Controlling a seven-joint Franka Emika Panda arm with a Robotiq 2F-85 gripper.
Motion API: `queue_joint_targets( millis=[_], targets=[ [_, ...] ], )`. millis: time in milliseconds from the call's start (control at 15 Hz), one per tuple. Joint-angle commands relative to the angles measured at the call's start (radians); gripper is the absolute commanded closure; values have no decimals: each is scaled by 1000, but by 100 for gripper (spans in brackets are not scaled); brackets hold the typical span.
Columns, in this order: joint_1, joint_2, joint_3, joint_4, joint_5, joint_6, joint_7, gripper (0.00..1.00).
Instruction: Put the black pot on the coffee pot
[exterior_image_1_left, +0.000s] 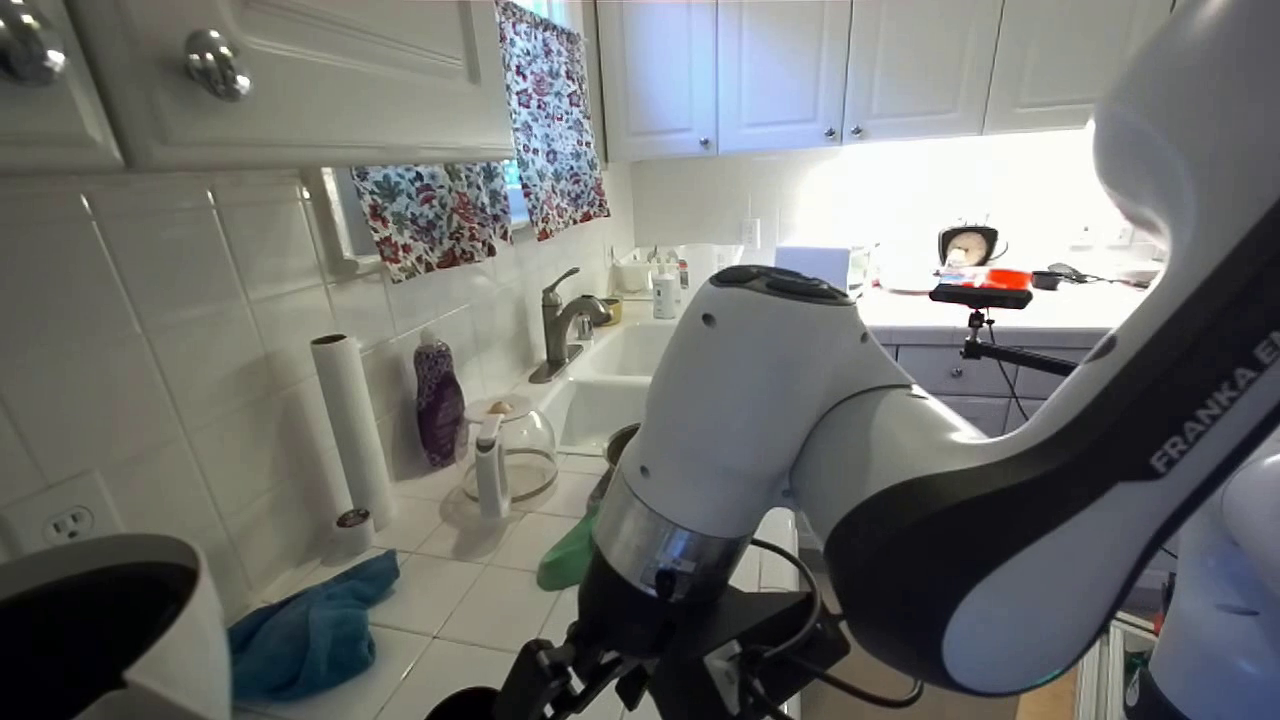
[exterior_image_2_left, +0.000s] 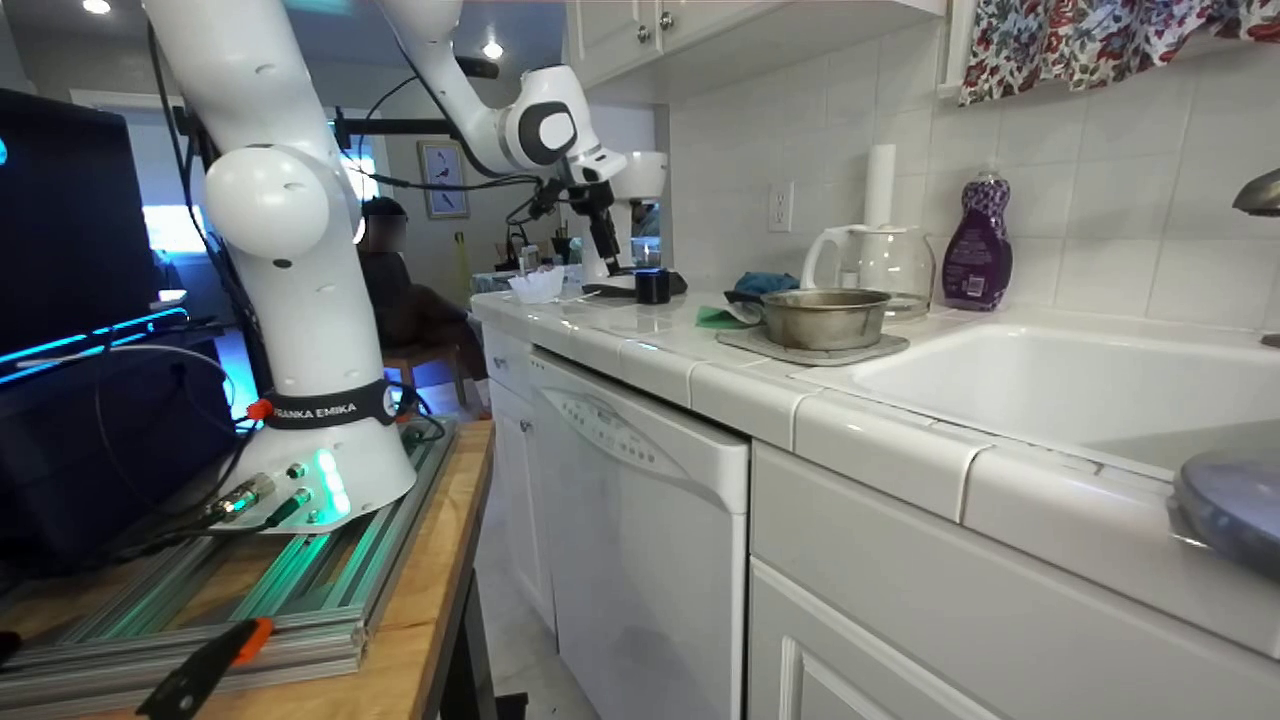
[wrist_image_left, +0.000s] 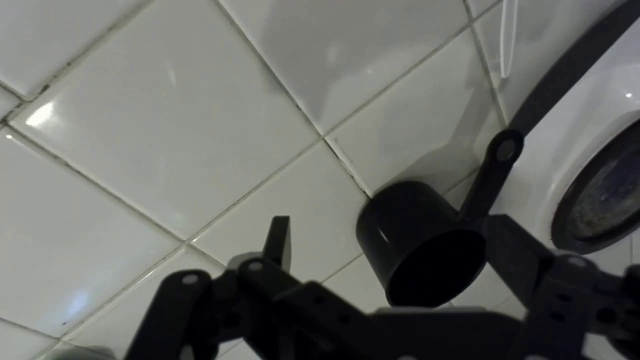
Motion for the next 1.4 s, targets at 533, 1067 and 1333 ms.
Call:
queue_joint_targets(
  millis=[533, 1067, 1333],
  targets=[
    [-4, 297, 33, 182, -225, 102, 121, 12],
    [33, 395, -18, 258, -260, 104, 119, 76],
    [61, 394, -40, 278, -273, 96, 123, 100]
  ],
)
